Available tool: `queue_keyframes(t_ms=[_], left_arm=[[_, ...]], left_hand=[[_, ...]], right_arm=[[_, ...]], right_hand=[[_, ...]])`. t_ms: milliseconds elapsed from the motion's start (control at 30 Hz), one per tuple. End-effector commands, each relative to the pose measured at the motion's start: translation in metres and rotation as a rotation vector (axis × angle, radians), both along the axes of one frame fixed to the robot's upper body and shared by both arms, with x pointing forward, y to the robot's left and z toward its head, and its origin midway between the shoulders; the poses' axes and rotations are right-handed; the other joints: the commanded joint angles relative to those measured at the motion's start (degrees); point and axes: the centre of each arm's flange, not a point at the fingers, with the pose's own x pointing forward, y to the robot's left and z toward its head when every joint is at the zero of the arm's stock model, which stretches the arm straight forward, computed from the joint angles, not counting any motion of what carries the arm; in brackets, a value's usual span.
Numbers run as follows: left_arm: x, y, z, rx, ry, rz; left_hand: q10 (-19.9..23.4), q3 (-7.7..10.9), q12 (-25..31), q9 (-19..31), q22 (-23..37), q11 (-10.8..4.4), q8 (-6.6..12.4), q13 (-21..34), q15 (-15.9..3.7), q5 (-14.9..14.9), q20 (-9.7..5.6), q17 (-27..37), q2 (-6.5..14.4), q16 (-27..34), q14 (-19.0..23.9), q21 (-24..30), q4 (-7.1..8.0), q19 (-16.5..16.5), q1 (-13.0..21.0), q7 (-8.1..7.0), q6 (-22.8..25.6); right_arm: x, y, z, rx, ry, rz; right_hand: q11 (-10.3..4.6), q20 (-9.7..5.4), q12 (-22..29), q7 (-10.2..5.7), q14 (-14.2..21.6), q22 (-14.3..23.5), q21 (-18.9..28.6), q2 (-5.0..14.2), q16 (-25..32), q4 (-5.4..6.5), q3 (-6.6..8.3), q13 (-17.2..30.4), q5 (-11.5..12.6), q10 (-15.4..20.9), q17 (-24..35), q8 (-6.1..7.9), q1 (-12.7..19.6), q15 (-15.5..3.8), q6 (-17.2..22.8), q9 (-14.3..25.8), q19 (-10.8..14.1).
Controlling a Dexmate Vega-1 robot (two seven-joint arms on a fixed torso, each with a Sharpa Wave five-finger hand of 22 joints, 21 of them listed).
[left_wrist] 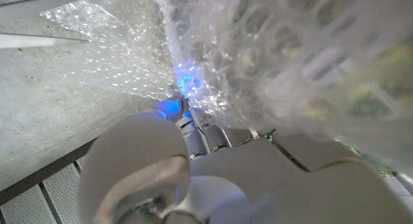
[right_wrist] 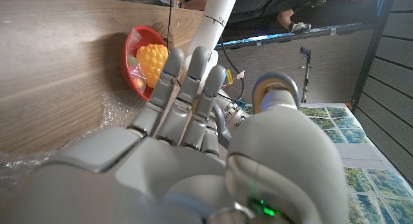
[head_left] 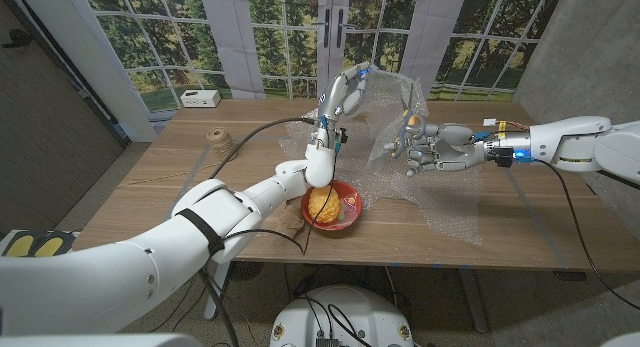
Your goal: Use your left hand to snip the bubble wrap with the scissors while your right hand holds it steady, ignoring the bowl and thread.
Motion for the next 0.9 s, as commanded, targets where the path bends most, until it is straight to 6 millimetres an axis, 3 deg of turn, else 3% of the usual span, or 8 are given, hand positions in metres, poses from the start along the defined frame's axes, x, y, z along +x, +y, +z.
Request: queue_keyframes(t_ms=[33,333,533,633,900], left_arm=[[0.002,0.004,0.016,0.027,-0.038,0.047],[0.003,-0.004,0.023,0.079,-0.055,0.074],[0.002,-0.008,0.029,0.131,-0.086,0.099],[0.000,-0.010,0.032,0.159,-0.110,0.107],[-0.002,-0.011,0.041,0.192,-0.151,0.121]], left_hand=[[0.7,0.27,-0.3,-0.2,-0.1,0.02,-0.40,0.4,-0.54,0.0,-4.69,0.2,0.1,-0.1,0.5,0.6,-0.58,-0.4,-0.6,-0.15,0.7],[1.0,0.30,-0.9,-1.0,-0.5,0.43,-1.07,0.5,-0.54,-0.1,-4.79,0.0,0.0,-0.3,0.4,1.0,-1.11,-0.5,-0.9,0.07,1.4],[1.2,0.10,-1.1,-1.7,-0.5,0.98,-1.48,0.9,-0.54,-0.4,-5.00,-0.2,0.2,-0.3,0.5,1.9,-2.46,-0.7,-0.2,1.38,2.4],[1.4,-0.05,-1.3,-2.4,-0.5,1.05,-2.46,0.7,-0.54,-0.6,-4.97,-0.2,0.4,-0.2,0.6,2.5,-3.45,-0.9,0.6,0.62,1.7],[1.3,-0.33,-1.2,-3.2,-0.9,0.92,-2.93,1.2,-0.54,-0.9,-4.84,-0.4,0.6,-0.1,0.7,2.8,-3.71,-1.0,0.7,0.52,2.1]], right_arm=[[-0.007,0.002,-0.002,-0.015,0.000,0.000],[-0.014,0.000,0.000,-0.021,-0.015,-0.017],[-0.020,-0.001,0.003,-0.030,-0.026,-0.033],[-0.022,-0.002,0.008,-0.040,-0.034,-0.040],[-0.024,-0.004,0.019,-0.060,-0.044,-0.052]], right_hand=[[0.23,-0.07,0.2,0.50,0.6,0.1,-0.2,0.47,-0.1,0.12,-0.23,0.1,0.3,0.3,0.2,0.05,-0.1,-6.31,-1.0,0.2,0.3],[0.15,0.04,0.2,0.55,0.6,0.1,-0.3,0.60,-0.2,0.07,-0.30,0.2,0.3,0.2,0.3,0.08,-0.1,-6.33,-1.0,0.2,0.3],[0.07,0.08,0.1,0.50,0.6,0.1,-0.4,0.63,-0.3,0.09,-0.38,-0.2,0.3,0.3,0.3,0.10,-0.1,-6.31,-1.1,0.2,0.4],[0.11,0.01,0.1,0.53,0.6,0.1,-0.5,0.65,-0.3,0.08,-0.43,-0.3,0.3,0.5,0.4,0.10,-0.2,-6.31,-1.1,0.2,0.4],[0.13,0.07,0.1,0.52,0.7,0.1,-0.6,0.76,-0.5,0.09,-0.54,-0.3,0.3,0.5,0.3,0.12,-0.3,-6.30,-1.1,0.1,0.6]])
